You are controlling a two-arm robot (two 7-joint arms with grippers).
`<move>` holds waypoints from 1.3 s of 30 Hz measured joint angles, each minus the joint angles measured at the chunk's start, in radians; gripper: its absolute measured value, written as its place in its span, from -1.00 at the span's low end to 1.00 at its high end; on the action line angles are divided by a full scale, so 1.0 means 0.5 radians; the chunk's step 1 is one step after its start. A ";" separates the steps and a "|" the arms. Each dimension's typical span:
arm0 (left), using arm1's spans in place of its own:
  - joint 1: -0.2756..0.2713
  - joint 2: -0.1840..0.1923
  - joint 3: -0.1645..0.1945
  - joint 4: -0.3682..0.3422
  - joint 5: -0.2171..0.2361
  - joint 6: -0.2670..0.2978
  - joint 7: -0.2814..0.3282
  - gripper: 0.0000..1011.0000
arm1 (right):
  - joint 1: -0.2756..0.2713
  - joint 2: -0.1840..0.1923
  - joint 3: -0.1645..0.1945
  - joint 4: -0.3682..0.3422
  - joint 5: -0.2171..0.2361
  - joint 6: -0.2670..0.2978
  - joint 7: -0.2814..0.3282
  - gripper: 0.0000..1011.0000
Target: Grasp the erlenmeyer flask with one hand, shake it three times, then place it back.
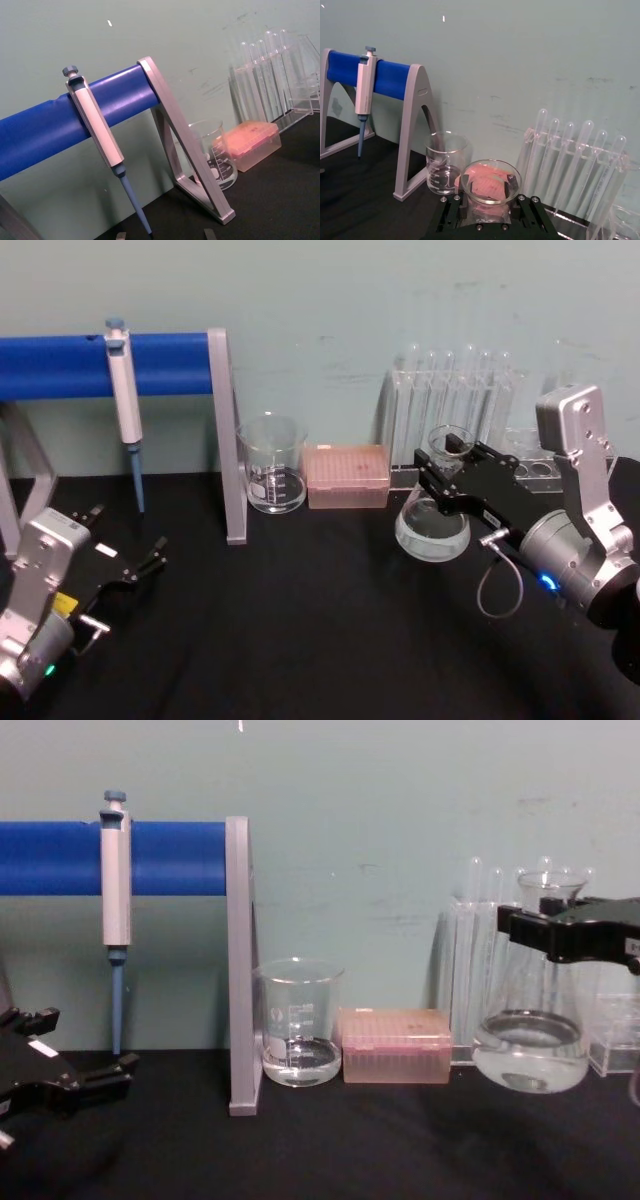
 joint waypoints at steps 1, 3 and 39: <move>0.000 0.000 0.000 0.000 0.000 0.000 0.000 0.98 | 0.000 -0.002 0.002 0.000 -0.002 0.001 0.001 -0.10; 0.000 0.000 0.000 0.000 0.000 0.000 0.000 0.98 | 0.000 -0.008 0.005 0.001 -0.007 0.001 0.007 -0.10; 0.000 0.000 0.000 0.000 0.000 0.000 0.000 0.98 | 0.204 -0.088 -0.206 0.195 0.044 -0.069 0.260 -0.10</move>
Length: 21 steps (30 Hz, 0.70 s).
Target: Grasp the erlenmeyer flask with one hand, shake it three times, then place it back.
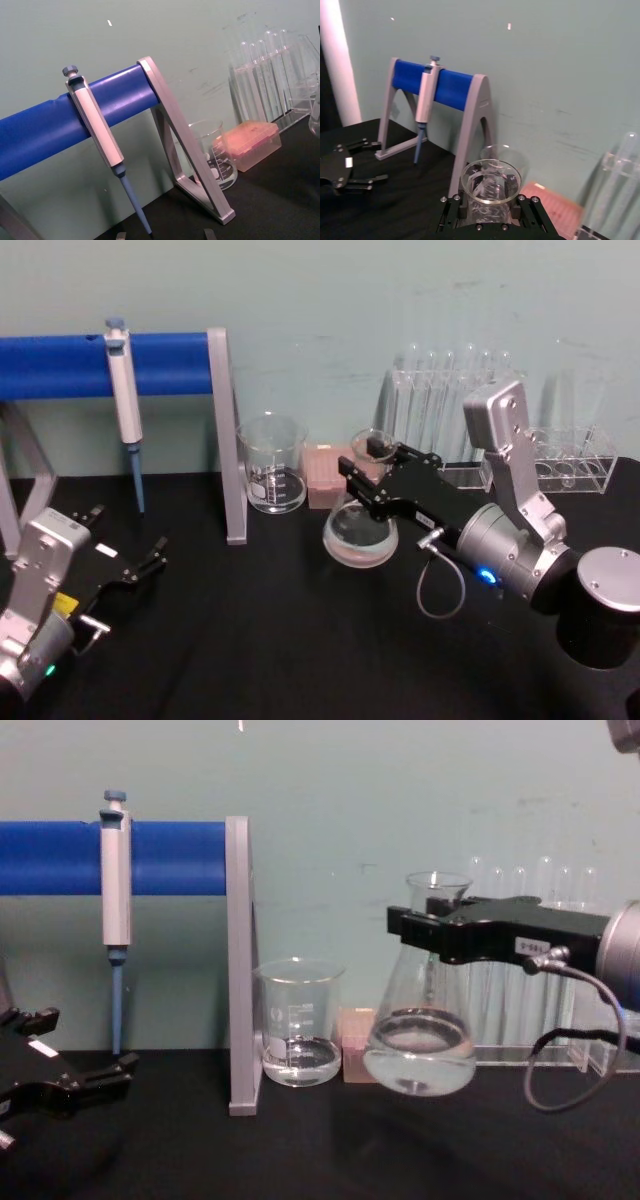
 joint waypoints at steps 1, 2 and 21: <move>0.000 0.000 0.000 0.000 0.000 0.000 0.000 0.98 | 0.002 0.000 -0.011 0.001 0.007 -0.001 0.008 -0.10; 0.000 0.000 0.000 0.000 0.000 0.000 0.000 0.98 | 0.003 0.000 -0.017 0.001 0.011 -0.001 0.010 -0.10; 0.000 0.000 0.000 0.000 0.000 0.000 0.000 0.98 | 0.002 0.031 -0.066 -0.007 0.066 -0.003 0.001 -0.10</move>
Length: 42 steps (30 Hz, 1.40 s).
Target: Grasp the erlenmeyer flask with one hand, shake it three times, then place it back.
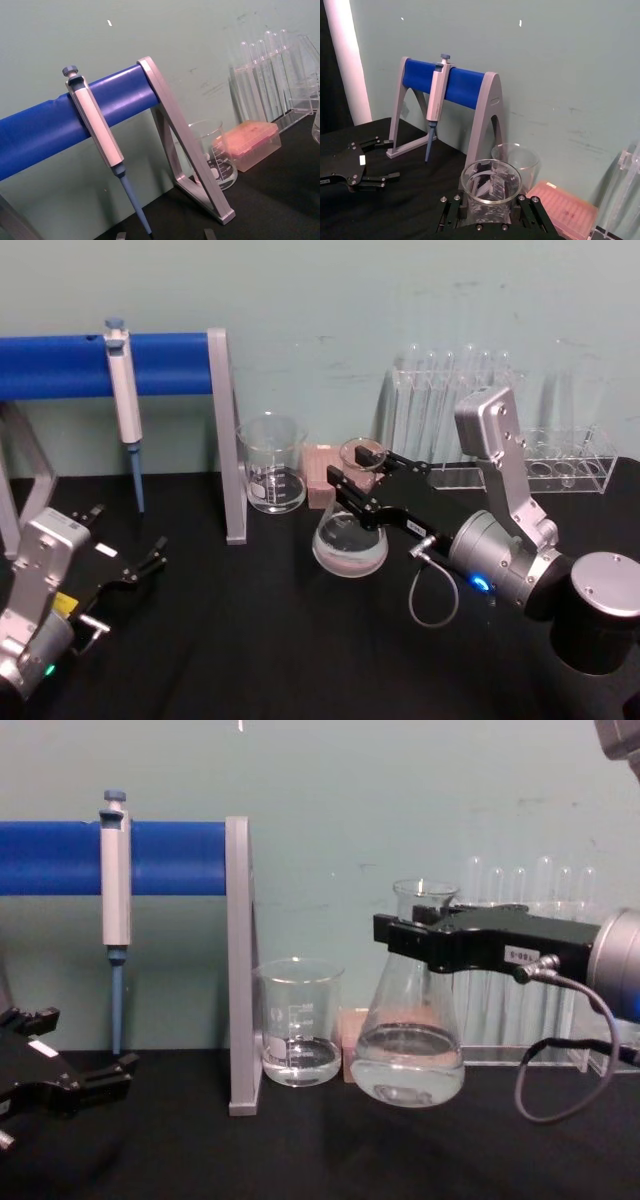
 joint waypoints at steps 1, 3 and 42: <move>0.000 0.000 0.000 0.000 0.000 0.000 0.000 0.98 | 0.000 0.000 -0.002 0.001 0.002 0.000 -0.003 -0.10; 0.000 0.000 0.000 0.000 0.000 0.000 0.000 0.98 | 0.000 0.001 -0.005 0.003 0.003 0.000 -0.006 -0.10; 0.000 0.000 0.000 0.000 0.000 0.000 0.000 0.98 | -0.045 -0.008 -0.023 0.118 0.009 0.003 -0.029 -0.10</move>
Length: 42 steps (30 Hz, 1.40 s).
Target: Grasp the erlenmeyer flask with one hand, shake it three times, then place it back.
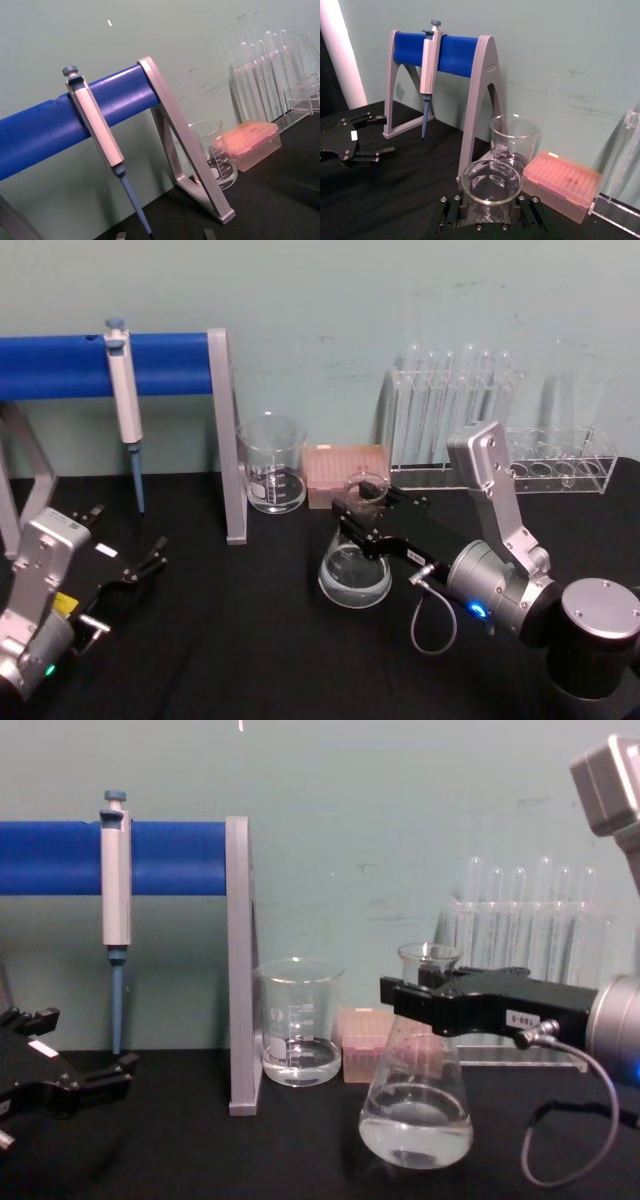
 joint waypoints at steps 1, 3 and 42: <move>0.000 0.000 0.000 0.000 0.000 0.000 0.000 0.98 | 0.000 0.000 -0.001 0.003 -0.001 0.000 0.002 -0.10; 0.000 0.000 0.000 0.000 0.000 0.000 0.000 0.98 | 0.000 0.001 -0.003 0.011 -0.002 -0.001 0.005 -0.10; 0.000 0.000 0.000 0.000 0.000 0.000 0.000 0.98 | -0.015 0.004 -0.027 0.125 -0.012 -0.079 0.060 -0.10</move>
